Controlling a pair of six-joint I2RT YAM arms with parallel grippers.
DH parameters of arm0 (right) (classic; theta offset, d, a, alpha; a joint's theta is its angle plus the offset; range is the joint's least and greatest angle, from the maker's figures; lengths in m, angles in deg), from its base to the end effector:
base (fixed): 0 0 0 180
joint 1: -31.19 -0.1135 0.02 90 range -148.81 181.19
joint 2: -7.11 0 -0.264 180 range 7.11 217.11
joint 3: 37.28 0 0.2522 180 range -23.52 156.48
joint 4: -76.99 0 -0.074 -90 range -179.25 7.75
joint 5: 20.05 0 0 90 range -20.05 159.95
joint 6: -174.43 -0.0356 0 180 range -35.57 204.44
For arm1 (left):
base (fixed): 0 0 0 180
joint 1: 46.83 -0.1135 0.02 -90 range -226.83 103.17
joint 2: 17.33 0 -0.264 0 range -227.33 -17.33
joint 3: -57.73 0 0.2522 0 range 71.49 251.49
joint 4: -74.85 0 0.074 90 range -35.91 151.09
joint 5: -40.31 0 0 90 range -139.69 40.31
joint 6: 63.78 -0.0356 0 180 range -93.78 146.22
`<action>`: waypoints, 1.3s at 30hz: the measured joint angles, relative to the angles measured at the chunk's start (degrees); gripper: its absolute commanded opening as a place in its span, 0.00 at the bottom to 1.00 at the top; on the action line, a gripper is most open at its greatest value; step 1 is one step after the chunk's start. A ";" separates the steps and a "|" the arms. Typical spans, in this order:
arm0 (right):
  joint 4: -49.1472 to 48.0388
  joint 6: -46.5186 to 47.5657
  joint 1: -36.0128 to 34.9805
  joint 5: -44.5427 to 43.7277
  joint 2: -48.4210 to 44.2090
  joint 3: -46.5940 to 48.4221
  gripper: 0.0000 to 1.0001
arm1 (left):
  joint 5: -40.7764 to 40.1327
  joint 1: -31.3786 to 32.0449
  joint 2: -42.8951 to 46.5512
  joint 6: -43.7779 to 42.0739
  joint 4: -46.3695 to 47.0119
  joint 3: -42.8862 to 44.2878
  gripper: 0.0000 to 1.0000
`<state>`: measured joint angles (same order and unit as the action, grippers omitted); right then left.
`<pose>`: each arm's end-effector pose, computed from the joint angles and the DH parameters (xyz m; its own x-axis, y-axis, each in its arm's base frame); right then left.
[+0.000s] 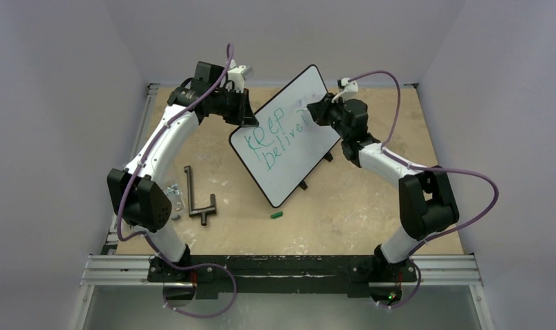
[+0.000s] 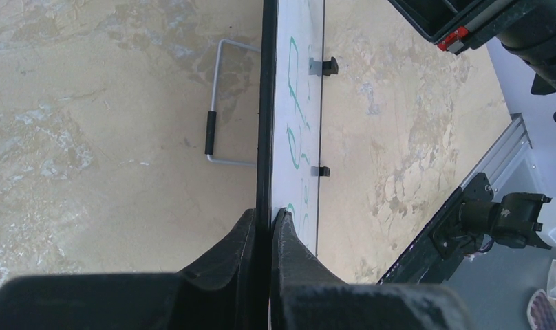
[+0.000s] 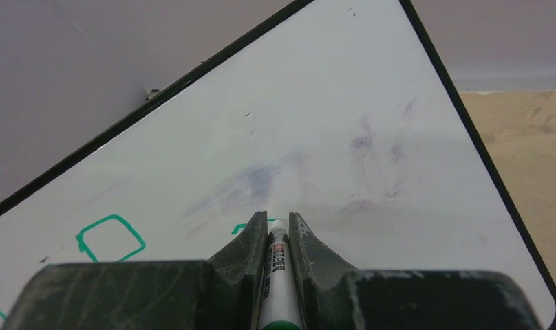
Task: Write a sentence on the whiteboard
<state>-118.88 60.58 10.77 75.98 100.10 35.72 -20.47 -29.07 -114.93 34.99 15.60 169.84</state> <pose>0.3547 0.1361 0.2831 -0.2416 0.3391 -0.9092 -0.3799 0.8291 0.4102 0.3506 -0.1305 0.3644 -0.7534 0.1016 -0.6496 0.4873 0.7496 -0.4479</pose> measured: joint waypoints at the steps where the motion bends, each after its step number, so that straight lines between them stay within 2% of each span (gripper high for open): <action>1: 0.04 -0.13 0.42 0.00 0.20 0.00 0.00 | 0.00 0.02 0.00 -0.02 0.00 0.00 0.00; 16: -0.55 -0.13 1.55 1.11 -5.53 -1.44 0.00 | 0.02 0.02 0.00 -0.02 0.02 0.00 0.00; 39: -0.26 -0.15 2.19 1.07 -0.24 -1.84 0.00 | 0.07 0.02 0.02 0.00 0.02 0.00 0.00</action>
<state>-119.14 60.43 12.95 77.05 99.86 33.89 -20.41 -29.05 -114.91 34.99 15.62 169.84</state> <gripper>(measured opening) 0.112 0.049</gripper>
